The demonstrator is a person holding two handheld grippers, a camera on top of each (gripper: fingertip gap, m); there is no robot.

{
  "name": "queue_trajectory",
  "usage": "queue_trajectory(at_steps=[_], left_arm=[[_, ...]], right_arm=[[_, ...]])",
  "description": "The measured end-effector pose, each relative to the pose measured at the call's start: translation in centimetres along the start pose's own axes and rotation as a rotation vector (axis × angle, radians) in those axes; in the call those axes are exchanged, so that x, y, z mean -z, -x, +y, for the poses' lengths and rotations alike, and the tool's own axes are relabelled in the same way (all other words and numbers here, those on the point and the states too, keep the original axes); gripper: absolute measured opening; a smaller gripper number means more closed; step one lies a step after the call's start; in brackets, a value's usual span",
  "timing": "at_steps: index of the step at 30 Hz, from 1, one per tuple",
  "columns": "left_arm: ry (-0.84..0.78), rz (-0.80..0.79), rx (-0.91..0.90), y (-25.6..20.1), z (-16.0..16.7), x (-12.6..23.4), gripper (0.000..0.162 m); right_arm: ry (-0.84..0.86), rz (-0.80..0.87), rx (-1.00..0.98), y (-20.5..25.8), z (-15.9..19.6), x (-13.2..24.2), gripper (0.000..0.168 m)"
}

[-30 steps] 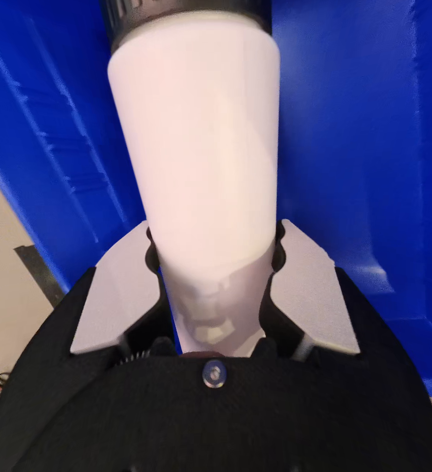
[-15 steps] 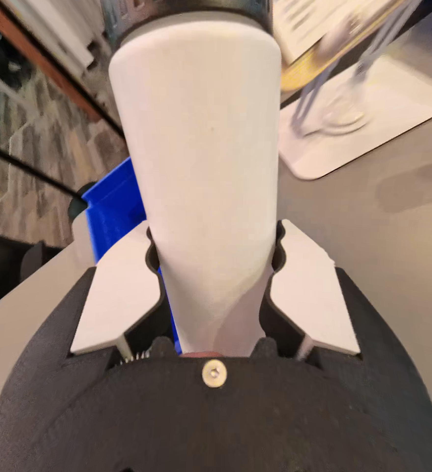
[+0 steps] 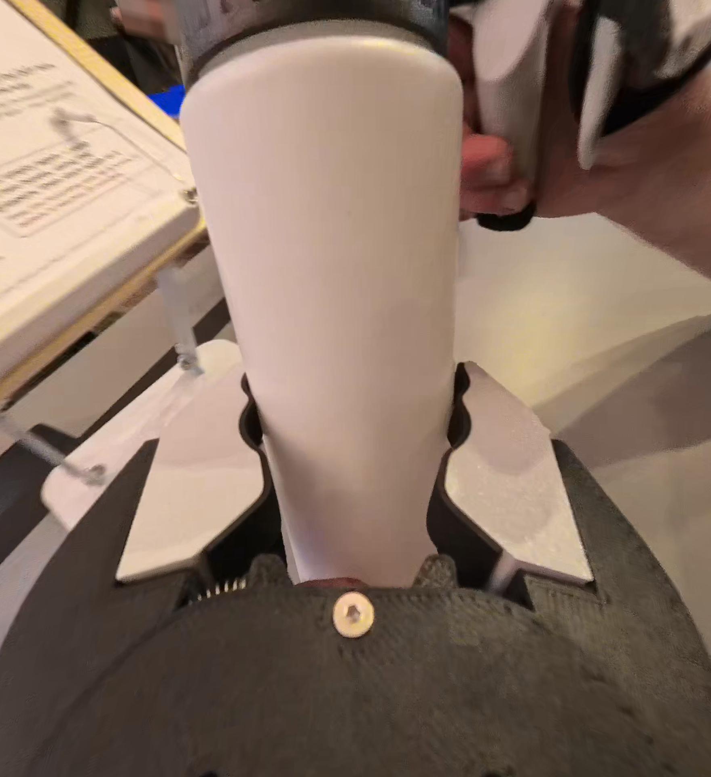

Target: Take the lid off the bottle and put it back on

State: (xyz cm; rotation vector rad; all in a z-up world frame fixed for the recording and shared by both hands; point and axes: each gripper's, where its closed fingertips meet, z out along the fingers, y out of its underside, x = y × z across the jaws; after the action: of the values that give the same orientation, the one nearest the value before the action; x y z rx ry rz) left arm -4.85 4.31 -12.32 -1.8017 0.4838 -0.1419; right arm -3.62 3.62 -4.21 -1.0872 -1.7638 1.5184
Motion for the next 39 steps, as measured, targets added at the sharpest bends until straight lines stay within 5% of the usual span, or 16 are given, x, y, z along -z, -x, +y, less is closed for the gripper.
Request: queue_trajectory(at_steps=[3,7,11,15,21,27,30,39], left_arm=[[-0.039,0.053,0.021,-1.7,0.0,-2.1,0.088],[-0.071,0.098,0.045,-3.1,0.3,-3.7,0.088],[-0.051,0.120,0.061,-3.7,1.1,-4.7,0.088],[-0.041,0.118,0.099,-3.1,0.9,-5.0,0.119],[-0.026,0.186,0.070,-4.5,0.5,-6.2,0.097],[-0.081,0.201,0.095,-4.9,0.2,-6.5,0.093],[-0.070,0.178,0.062,-4.9,0.6,-6.7,0.089],[-0.093,0.172,0.065,-5.0,0.5,-6.7,0.088]], right_arm=[[0.041,-0.030,-0.054,-0.4,0.8,-0.1,0.112],[0.005,-0.034,-0.074,-0.8,1.4,0.9,0.080],[0.066,-0.016,-0.059,-1.0,2.7,1.2,0.080],[0.179,-0.010,0.011,-0.7,4.1,0.9,0.079],[0.188,-0.044,0.022,-0.4,4.6,0.5,0.079],[0.153,-0.038,-0.008,-0.4,4.5,1.0,0.080],[0.187,-0.024,-0.027,-0.7,3.9,1.6,0.094],[0.689,-0.030,-0.001,0.1,3.6,3.6,0.088]])
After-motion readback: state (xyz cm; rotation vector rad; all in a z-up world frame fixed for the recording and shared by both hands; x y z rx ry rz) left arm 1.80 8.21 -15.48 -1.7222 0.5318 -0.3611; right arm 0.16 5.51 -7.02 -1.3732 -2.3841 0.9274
